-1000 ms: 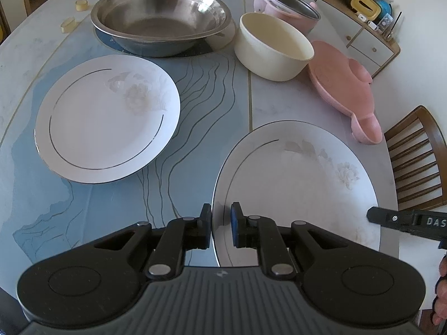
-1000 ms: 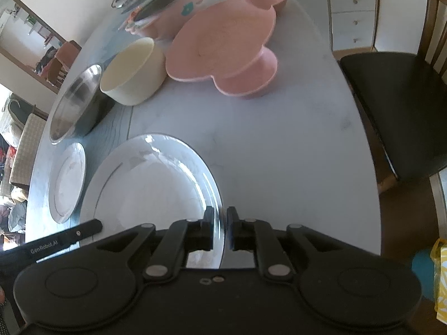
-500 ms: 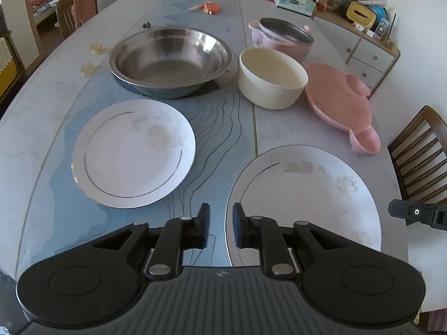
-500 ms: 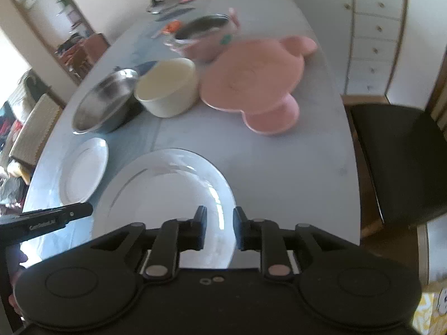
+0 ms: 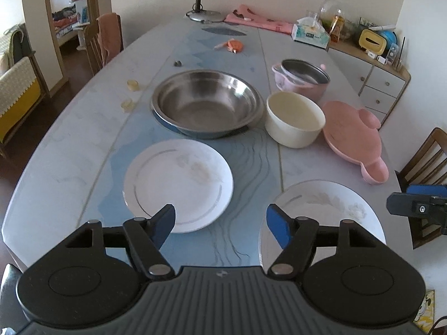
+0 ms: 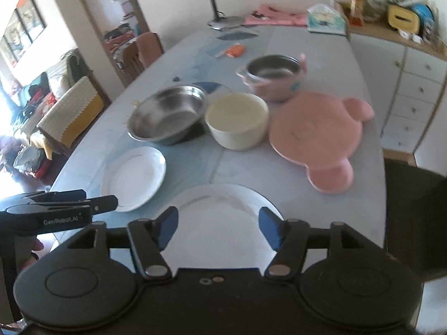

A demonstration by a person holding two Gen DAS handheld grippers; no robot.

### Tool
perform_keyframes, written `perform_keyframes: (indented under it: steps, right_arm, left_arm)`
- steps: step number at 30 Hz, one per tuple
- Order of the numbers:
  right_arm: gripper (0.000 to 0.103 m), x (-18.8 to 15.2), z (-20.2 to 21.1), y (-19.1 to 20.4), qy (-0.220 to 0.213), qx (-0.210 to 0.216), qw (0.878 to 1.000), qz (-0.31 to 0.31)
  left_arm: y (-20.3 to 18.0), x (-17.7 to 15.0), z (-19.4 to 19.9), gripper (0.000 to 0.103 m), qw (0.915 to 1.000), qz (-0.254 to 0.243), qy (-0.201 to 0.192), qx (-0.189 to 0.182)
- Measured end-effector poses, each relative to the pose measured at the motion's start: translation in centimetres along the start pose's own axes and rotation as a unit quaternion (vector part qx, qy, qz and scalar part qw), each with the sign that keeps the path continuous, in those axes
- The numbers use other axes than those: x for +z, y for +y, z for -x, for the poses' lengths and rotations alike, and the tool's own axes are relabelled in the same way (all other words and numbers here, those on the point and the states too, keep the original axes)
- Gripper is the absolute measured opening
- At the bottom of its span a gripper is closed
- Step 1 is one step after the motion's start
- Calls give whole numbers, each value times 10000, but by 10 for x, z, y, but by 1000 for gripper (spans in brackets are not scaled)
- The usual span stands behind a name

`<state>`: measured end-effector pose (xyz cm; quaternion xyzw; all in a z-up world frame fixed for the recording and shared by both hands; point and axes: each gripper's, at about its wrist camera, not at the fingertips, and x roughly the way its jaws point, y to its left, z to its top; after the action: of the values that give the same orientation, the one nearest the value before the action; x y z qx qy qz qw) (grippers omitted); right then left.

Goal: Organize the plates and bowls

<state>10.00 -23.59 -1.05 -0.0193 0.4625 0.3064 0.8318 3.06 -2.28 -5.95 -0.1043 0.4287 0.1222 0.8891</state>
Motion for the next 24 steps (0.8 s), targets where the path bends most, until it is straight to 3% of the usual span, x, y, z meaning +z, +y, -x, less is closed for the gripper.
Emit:
perform_keyframes:
  steps: [2, 10, 15, 24]
  right_arm:
    - [75, 7, -5, 10, -37, 75, 9999, 129]
    - [96, 34, -42, 52, -138, 210, 9977, 632]
    - [97, 47, -79, 69, 10, 298, 9979, 576]
    - [91, 56, -147, 86, 541, 265, 9972, 443]
  left_arm:
    - [7, 4, 2, 77, 10000, 1, -53, 10]
    - [47, 21, -6, 80, 9998, 90, -147, 95]
    - [78, 30, -23, 80, 9998, 106, -62, 141]
    - [124, 35, -75, 80, 9987, 155, 477, -81]
